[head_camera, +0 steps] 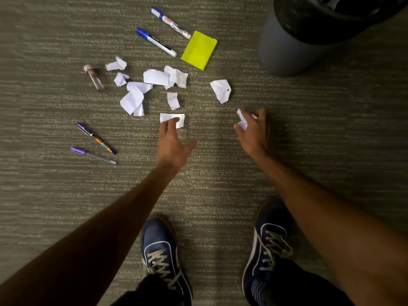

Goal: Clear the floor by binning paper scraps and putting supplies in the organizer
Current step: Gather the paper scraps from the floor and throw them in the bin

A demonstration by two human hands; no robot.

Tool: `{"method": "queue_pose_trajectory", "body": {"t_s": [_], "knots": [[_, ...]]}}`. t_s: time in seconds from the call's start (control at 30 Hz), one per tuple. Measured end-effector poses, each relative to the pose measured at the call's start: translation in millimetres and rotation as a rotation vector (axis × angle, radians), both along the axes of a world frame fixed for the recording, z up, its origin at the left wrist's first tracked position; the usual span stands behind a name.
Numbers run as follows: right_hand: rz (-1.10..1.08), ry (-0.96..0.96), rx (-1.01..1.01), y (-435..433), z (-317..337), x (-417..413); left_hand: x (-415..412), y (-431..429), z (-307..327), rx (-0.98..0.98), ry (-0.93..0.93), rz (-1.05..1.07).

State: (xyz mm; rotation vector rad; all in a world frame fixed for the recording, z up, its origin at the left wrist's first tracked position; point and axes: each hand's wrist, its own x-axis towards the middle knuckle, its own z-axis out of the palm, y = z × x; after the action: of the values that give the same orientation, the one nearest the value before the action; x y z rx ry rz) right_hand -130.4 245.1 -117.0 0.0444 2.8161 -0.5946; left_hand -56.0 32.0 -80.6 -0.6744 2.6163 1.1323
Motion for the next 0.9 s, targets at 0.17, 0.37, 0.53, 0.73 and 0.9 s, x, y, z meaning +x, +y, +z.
{"method": "queue_pose_trajectory", "body": {"t_s": [0.17, 0.37, 0.53, 0.73, 0.9], "knots": [[0.106, 0.066, 0.016, 0.7, -7.3, -3.2, -10.4, -10.1, -3.6, -0.064, 0.023, 0.011], [0.078, 0.05, 0.074, 2.5, -10.3, -14.5, -33.2, -30.0, -8.2, -0.246, -0.111, -0.193], [0.11, 0.019, -0.021, 4.0, 0.9, -18.4, -53.8, -43.0, -16.2, -0.44, -0.179, -0.446], [0.109, 0.032, -0.14, -0.4, 9.6, -21.8, -63.5, -36.9, -19.9, -0.459, -0.209, -0.406], [0.058, 0.001, -0.195, -5.0, 17.2, -24.1, -63.1, -36.9, -19.9, -0.381, -0.106, -0.351]]}}
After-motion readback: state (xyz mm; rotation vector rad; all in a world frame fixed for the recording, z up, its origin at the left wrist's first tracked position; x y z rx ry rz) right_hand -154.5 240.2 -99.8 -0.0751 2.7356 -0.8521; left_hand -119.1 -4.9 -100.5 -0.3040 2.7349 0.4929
